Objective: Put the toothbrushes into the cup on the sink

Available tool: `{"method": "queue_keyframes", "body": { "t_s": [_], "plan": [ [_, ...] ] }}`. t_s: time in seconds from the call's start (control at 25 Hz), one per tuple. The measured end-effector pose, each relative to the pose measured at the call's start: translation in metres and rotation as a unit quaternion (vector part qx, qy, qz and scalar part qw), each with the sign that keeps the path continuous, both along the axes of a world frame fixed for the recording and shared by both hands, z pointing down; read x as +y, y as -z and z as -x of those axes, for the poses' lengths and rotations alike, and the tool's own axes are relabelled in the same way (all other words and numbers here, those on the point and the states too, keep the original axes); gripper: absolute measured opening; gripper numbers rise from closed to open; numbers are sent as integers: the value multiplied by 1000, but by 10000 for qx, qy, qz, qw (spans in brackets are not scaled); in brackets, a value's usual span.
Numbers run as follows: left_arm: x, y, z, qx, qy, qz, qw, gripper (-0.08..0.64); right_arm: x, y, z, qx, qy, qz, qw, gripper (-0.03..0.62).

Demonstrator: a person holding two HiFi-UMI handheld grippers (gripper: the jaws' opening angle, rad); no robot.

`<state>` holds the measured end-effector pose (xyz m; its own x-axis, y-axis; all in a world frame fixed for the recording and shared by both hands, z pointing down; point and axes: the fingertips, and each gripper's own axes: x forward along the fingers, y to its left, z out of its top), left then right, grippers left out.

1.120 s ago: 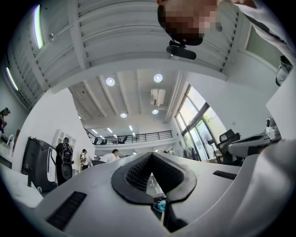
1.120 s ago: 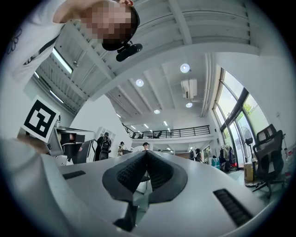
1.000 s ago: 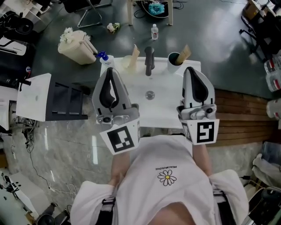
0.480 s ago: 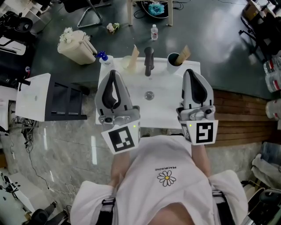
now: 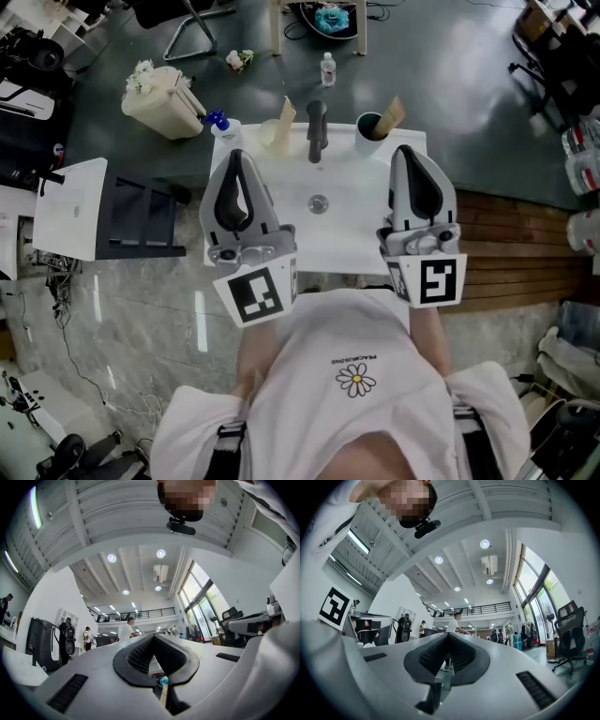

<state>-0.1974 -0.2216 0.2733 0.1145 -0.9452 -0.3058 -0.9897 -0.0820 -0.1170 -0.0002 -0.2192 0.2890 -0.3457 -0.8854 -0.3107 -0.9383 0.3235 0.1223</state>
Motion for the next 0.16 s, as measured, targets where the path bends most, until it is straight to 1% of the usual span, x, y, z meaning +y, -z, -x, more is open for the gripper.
{"method": "queue_keyframes", "body": {
  "t_s": [0.16],
  "plan": [
    [1, 0, 0, -96, 4, -29, 9999, 17, 0, -1, -1, -31, 4, 15, 10000, 12]
  ]
}}
